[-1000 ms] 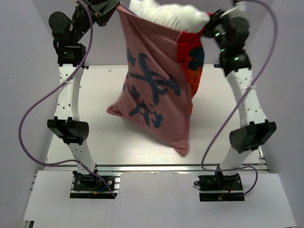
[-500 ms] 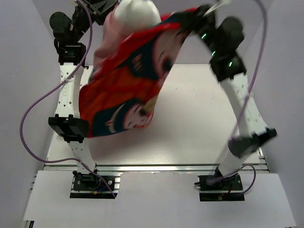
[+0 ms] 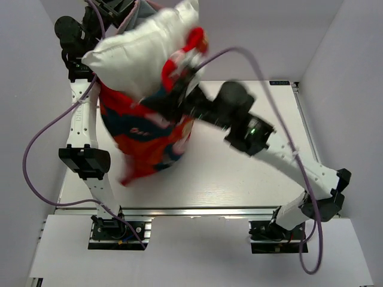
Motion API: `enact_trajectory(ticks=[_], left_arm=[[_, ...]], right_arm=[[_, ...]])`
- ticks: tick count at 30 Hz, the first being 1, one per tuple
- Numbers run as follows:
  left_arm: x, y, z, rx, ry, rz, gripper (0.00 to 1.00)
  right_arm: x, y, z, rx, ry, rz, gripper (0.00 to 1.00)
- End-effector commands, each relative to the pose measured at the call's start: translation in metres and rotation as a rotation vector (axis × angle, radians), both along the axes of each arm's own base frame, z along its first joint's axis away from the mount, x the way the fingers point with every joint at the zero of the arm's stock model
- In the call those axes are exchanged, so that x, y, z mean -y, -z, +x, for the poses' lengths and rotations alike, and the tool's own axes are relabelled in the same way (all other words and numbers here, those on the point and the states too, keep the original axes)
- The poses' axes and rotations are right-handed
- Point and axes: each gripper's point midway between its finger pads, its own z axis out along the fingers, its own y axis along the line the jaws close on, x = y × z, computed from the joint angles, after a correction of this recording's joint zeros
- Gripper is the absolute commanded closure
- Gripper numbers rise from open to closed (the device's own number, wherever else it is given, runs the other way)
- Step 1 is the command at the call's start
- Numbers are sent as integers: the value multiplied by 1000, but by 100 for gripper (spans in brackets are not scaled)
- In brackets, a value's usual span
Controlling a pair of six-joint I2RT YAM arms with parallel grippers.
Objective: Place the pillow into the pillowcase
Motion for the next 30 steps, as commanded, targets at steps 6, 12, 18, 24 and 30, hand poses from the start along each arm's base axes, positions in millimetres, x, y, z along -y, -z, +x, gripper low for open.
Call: enact_trajectory(ticks=[6,12,18,24,30], left_arm=[[-10,-48,-38,136,-41,-68,100],[-10,-43,-31,124,-37,-72,100],[-11,-44,-30,124,-32,-78,100],[-15,-53,-35,144,-29,-115,100],[-17,-63,-43,164,-18,-144,100]], right_arm=[[329,-167,287,105,1032,504,100],[195,-164,159,122,488,424,100],[106,-136,-11,359,223,371,100],[276,-208,204,300,928,534,100],[274,-197,198,282,743,497,100]])
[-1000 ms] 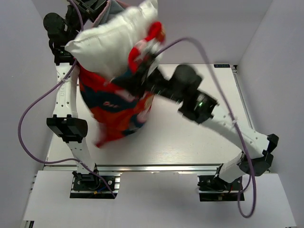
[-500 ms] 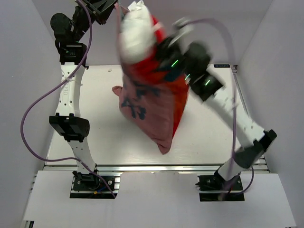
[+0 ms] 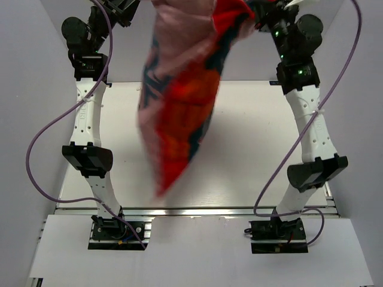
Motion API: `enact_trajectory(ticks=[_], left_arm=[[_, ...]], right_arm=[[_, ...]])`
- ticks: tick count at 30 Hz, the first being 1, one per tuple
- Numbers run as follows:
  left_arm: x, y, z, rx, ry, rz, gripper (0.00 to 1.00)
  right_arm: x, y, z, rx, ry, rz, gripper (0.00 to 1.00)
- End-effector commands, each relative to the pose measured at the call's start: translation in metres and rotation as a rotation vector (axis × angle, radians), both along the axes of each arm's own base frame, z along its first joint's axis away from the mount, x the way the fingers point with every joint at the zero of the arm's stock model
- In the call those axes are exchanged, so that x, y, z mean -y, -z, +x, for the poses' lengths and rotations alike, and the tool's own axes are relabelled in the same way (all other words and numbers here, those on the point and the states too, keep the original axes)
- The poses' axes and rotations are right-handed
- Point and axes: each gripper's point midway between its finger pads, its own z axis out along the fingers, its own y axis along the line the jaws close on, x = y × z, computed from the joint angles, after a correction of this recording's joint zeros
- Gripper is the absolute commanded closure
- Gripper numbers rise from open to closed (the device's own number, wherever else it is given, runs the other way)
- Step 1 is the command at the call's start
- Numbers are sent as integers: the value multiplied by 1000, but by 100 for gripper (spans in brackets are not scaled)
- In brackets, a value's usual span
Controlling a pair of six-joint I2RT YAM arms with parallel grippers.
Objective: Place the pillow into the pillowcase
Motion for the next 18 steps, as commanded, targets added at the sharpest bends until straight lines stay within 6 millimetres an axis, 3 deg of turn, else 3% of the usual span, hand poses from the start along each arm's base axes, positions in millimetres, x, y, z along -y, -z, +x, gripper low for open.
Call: enact_trajectory(ticks=[1,2,3,4,5,7,9,10,11,12,13,14,15,16,18], left_arm=[[-17,-47,-40,149,-41,-61,100],[-17,-47,-41,152,-41,-62,100],[-17,-47,-40,151,-41,-62,100],[-16,-46,-40,151,-38,-58,100],[-16,-44,-39,145,-36,-56,100],[-15,-43,-39,138,-34,-51,100],[-17,-45,-43,142,-36,-50,100],[-18,-46,-44,144,-38,-49,100],[-19,-47,-46,148,-40,-51,100],[-19,-49,-48,152,-40,-53,100],[-20,-49,-47,151,-39,-58,100],[-20,-51,-48,155,-40,-66,100],[-21,-53,-50,159,-38,-73,100],[-22,-53,-50,160,-37,-76,100],[-22,-53,-47,157,-35,-83,100]], right_arm=[[-45,-107,-171,313,-361,110,100],[-106,-95,-223,291,-570,90,100],[-142,-64,-240,262,-641,13,100],[-150,-63,-280,291,-718,8,100],[-173,-58,-319,294,-812,24,100],[-180,-57,-321,329,-771,-14,100],[-147,-85,-280,389,-501,6,100],[-141,-86,-251,394,-417,5,100],[-95,-95,-199,407,-244,15,100],[-71,-101,-172,402,-168,41,100],[-51,-120,-148,389,-134,119,100],[-7,-125,-117,367,-21,136,100],[-1,-107,-82,281,0,129,100],[11,-117,-88,289,-2,168,100],[-9,-98,-90,235,-113,138,100]])
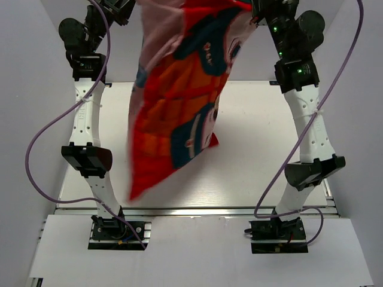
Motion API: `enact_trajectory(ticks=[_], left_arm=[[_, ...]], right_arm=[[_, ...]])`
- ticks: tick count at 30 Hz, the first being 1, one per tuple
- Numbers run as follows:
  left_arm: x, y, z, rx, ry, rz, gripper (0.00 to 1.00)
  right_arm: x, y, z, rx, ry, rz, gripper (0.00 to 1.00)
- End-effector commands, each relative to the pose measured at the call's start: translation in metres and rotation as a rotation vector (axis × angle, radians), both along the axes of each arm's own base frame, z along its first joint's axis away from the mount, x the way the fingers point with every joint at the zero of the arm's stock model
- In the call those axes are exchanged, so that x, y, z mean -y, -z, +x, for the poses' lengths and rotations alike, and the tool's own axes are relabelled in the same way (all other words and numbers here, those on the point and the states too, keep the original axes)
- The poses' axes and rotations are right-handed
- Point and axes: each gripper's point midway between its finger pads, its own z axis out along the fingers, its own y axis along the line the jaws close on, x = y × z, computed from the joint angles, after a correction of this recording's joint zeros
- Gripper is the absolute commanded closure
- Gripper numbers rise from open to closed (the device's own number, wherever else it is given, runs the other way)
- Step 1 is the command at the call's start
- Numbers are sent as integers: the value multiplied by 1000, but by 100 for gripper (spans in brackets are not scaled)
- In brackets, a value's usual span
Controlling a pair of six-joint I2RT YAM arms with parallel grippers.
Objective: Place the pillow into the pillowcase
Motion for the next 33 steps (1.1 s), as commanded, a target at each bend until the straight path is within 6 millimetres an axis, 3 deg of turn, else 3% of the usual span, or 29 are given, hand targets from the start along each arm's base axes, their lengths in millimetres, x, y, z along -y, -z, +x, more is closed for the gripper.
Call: enact_trajectory(ticks=[1,2,3,4,5,6,8,10,11,12,13,14,15,16,19,20,21,22,23,24,25,26,27,30,33], left_arm=[[-13,-44,-41,127,-32,-60,100],[-12,-43,-41,127,-30,-59,100],[-12,-41,-39,124,-27,-56,100],[-11,-38,-37,116,-23,-52,100],[-11,-36,-36,113,-21,-49,100],[-11,-36,-37,114,-22,-50,100],[-11,-35,-39,108,-22,-48,100],[-12,-36,-40,107,-22,-43,100],[-12,-36,-40,109,-23,-42,100],[-12,-36,-40,107,-22,-41,100],[-13,-38,-43,112,-22,-42,100],[-12,-38,-43,115,-23,-42,100],[-13,-39,-44,118,-24,-46,100],[-13,-39,-44,118,-24,-48,100],[-14,-40,-43,119,-21,-55,100],[-14,-40,-42,118,-18,-59,100],[-14,-40,-41,117,-17,-60,100],[-14,-39,-39,116,-16,-60,100],[-14,-37,-36,113,-19,-63,100],[-14,-37,-35,110,-18,-65,100],[-14,-36,-34,110,-18,-65,100],[-15,-36,-34,110,-19,-65,100],[-15,-35,-33,104,-19,-64,100],[-14,-38,-36,109,-18,-65,100],[-15,-40,-40,109,-18,-63,100]], right_arm=[[14,-74,-97,185,-149,140,100],[-55,-31,-114,113,-319,54,100],[-89,-23,-149,128,-403,3,100],[-110,-19,-195,150,-488,-42,100],[-168,10,-259,161,-665,-129,100],[-180,15,-293,176,-725,-149,100],[-197,22,-326,198,-761,-175,100],[-194,15,-296,221,-603,-178,100],[-172,8,-247,214,-453,-172,100],[-157,-8,-215,199,-395,-116,100],[-110,-16,-151,174,-225,-87,100],[-86,-23,-121,156,-141,-61,100],[-58,-44,-92,160,-69,15,100],[2,-49,-50,147,78,48,100],[72,-53,-16,130,209,122,100],[79,-59,-26,141,213,127,100],[75,-51,-25,113,199,115,100],[48,-37,-28,72,64,87,100],[31,-41,-52,82,-25,71,100],[-12,-21,-63,35,-127,57,100],[-34,-19,-81,57,-179,25,100],[-48,-27,-109,98,-231,14,100],[-88,-27,-145,118,-352,5,100],[-133,-36,-203,167,-516,-6,100],[-132,-64,-215,246,-483,34,100]])
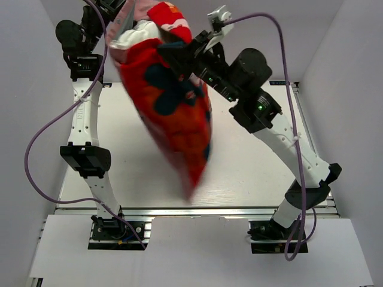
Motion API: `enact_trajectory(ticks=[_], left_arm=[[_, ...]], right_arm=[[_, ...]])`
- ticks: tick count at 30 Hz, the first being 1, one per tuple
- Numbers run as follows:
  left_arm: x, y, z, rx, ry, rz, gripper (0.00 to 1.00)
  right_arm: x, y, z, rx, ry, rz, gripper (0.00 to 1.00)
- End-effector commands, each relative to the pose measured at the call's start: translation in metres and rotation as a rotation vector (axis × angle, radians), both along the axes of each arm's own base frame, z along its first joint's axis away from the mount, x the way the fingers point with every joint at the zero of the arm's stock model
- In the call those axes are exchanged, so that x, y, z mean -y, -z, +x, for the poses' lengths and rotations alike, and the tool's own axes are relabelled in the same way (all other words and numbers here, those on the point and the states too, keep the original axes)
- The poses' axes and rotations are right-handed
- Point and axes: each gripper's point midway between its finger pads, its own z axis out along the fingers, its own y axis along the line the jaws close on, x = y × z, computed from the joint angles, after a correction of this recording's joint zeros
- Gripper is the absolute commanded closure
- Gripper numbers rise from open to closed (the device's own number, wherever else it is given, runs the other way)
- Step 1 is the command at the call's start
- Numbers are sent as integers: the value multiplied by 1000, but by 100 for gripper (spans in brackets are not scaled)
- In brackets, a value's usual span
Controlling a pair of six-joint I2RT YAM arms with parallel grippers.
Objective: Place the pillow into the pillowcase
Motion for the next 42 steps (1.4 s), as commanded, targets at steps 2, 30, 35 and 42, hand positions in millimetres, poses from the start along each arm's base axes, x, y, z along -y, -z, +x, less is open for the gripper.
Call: enact_trajectory(ticks=[2,30,35,42], left_arm=[[-11,-40,-40,107,-40,-48,100],[168,37,-6,-42,261,-77,100],[145,44,-9,-16,216,-18,100],[37,101,-17,-151,-84,197,97]], right_arm=[[78,-119,-29,298,184,266,100],[319,-149,97,363,775,359,100],[266,-120,113,270,589,299,100],[165,-20,156,69,405,110,100]])
